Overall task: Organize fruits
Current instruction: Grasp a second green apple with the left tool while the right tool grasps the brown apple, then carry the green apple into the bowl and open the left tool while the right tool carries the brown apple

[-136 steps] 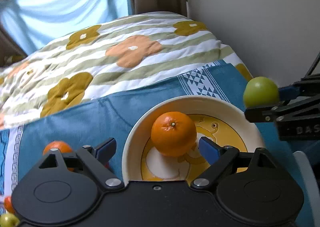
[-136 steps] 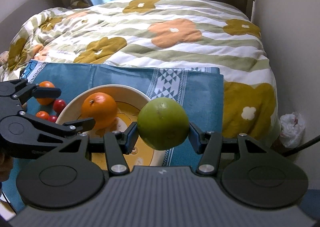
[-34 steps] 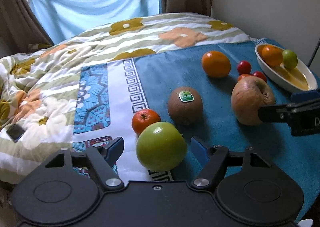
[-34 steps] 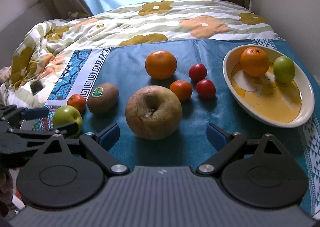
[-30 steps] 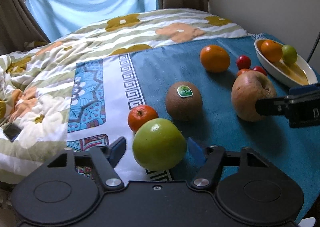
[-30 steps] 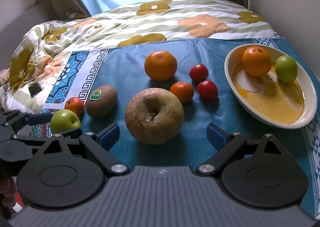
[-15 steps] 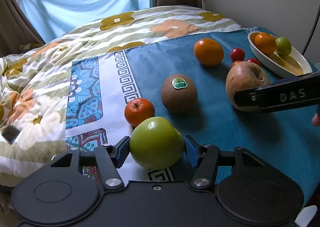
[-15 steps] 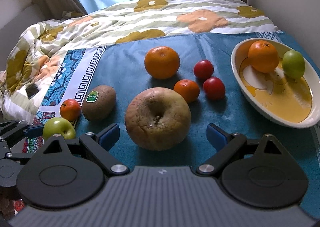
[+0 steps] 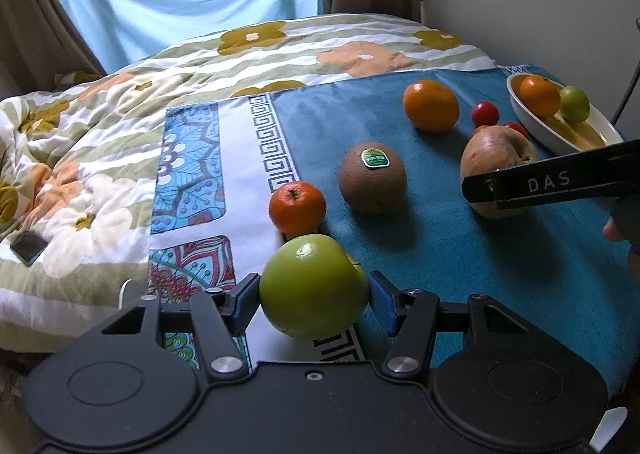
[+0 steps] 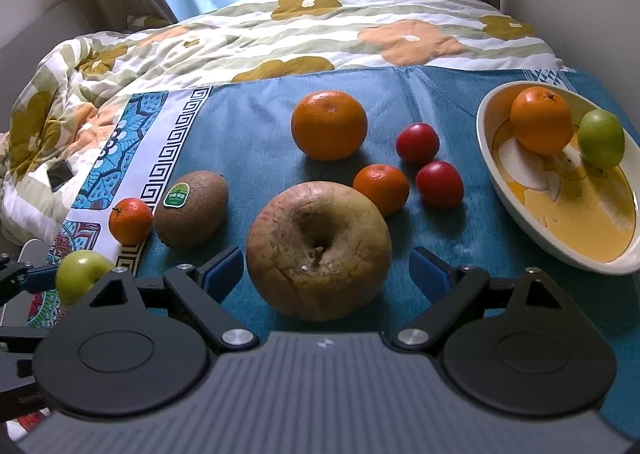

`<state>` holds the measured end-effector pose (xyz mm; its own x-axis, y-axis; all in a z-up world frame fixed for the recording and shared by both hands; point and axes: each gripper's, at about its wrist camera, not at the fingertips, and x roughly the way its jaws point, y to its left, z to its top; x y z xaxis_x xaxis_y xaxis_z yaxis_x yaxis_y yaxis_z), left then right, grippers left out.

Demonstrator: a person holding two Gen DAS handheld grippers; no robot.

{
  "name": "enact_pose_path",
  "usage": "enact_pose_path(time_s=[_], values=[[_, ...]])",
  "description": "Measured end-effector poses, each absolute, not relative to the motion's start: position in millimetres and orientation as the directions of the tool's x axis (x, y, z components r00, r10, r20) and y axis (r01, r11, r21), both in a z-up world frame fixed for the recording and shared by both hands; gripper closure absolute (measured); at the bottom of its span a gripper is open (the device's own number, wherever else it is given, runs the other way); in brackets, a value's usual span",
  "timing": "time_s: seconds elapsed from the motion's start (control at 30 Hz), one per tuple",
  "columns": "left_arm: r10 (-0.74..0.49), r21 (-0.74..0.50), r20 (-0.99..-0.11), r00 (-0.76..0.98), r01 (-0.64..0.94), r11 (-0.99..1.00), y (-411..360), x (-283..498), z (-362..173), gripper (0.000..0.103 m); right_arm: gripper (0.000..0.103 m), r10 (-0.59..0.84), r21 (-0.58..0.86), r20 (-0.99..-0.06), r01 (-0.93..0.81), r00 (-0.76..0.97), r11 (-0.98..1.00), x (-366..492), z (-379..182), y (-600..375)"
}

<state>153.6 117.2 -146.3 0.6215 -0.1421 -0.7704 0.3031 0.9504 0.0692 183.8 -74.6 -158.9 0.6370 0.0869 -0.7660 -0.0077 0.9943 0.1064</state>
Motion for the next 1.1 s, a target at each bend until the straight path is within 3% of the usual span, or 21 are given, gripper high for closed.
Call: enact_pose_path(time_s=[0.17,0.7,1.1], values=[[-0.134,0.06,-0.763,0.632,0.276,0.959,118.2,146.8,-141.1,0.041,0.013,0.102,0.101,-0.757,-0.039,0.646,0.994,182.4,-158.5,-70.9],[-0.142,0.036,-0.714,0.685,0.239,0.97,104.9,121.2,-100.2,0.041,0.013,0.117,0.125,-0.718,-0.038,0.686,0.991,152.8,-126.3,-93.4],[-0.144,0.024,-0.68,0.719,0.217,0.976,48.8,96.6,-54.8,0.041,0.013,0.133,0.146,-0.695,-0.043,0.707,0.988,118.0,-81.4,-153.7]])
